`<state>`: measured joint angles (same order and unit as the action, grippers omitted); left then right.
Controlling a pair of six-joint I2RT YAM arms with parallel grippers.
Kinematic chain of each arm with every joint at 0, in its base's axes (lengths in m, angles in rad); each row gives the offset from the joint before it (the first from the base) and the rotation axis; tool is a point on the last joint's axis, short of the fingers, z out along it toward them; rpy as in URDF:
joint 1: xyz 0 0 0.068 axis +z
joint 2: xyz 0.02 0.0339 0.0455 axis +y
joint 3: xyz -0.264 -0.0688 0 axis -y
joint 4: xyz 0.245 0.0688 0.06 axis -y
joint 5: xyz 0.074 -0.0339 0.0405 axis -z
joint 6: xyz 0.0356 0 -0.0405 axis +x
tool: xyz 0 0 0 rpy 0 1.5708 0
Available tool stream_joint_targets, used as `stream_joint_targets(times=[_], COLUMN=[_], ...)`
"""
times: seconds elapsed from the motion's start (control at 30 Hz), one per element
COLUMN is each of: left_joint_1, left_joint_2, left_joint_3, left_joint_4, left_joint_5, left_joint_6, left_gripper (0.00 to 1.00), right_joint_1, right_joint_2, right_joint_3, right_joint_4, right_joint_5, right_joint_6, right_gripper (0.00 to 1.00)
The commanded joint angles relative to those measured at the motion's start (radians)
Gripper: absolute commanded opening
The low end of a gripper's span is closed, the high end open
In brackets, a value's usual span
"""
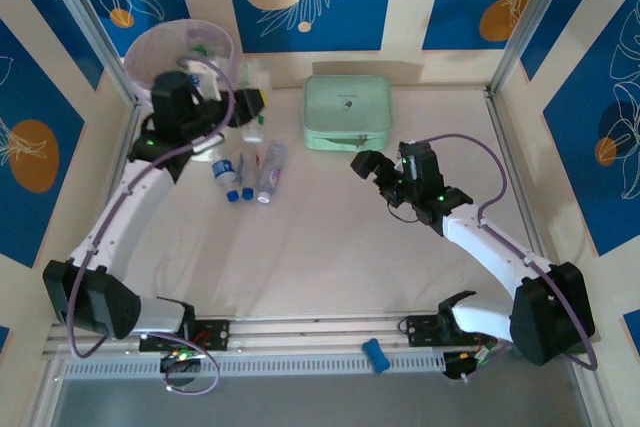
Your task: Put the plastic bottles in the bin
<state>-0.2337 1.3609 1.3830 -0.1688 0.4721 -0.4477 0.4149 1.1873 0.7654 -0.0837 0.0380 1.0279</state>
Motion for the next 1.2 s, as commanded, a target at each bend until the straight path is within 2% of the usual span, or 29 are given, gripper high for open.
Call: stream_joint_targets(times=[0.0,0.27,0.53,0.73,0.9,1.0,1.07,1.13,1.17], left_joint_1=[0.058,0.219,0.361,0.415,0.432,0.433,0.432,0.433,0.432], left_joint_2=[0.041,0.189,0.307,0.458,0.583,0.61,0.613,0.612,0.607], left_joint_3=[0.17,0.507,0.569,0.718,0.861,0.886,0.886,0.886,0.887], left_joint_4=[-0.174,-0.322,-0.317,-0.414,-0.507,-0.513,-0.51,-0.511,-0.511], left_joint_5=[0.042,-0.018,-0.048,-0.073,-0.052,-0.055,-0.057,-0.056,-0.057], left_joint_6=[0.128,0.226,0.181,0.184,0.17,0.158,0.15,0.14,0.137], left_gripper=[0.38,0.36,0.35,0.35,0.37,0.47,0.61,0.84,0.92], right_joint_1=[0.005,0.004,-0.007,-0.007,-0.007,-0.008,-0.008,-0.008,-0.008], right_joint_2=[-0.008,0.017,0.081,0.079,0.047,0.025,0.011,-0.002,-0.007], right_joint_3=[-0.014,0.004,0.049,0.045,0.037,0.032,0.032,0.03,0.028], right_joint_4=[-0.02,-0.031,-0.071,-0.09,-0.112,-0.128,-0.138,-0.145,-0.146], right_joint_5=[0.012,-0.01,-0.083,-0.1,-0.072,-0.048,-0.037,-0.025,-0.021], right_joint_6=[-0.018,-0.036,-0.061,-0.068,-0.077,-0.082,-0.087,-0.092,-0.093], right_gripper=[0.99,0.99,0.99,0.99,0.99,0.99,0.99,0.99,0.99])
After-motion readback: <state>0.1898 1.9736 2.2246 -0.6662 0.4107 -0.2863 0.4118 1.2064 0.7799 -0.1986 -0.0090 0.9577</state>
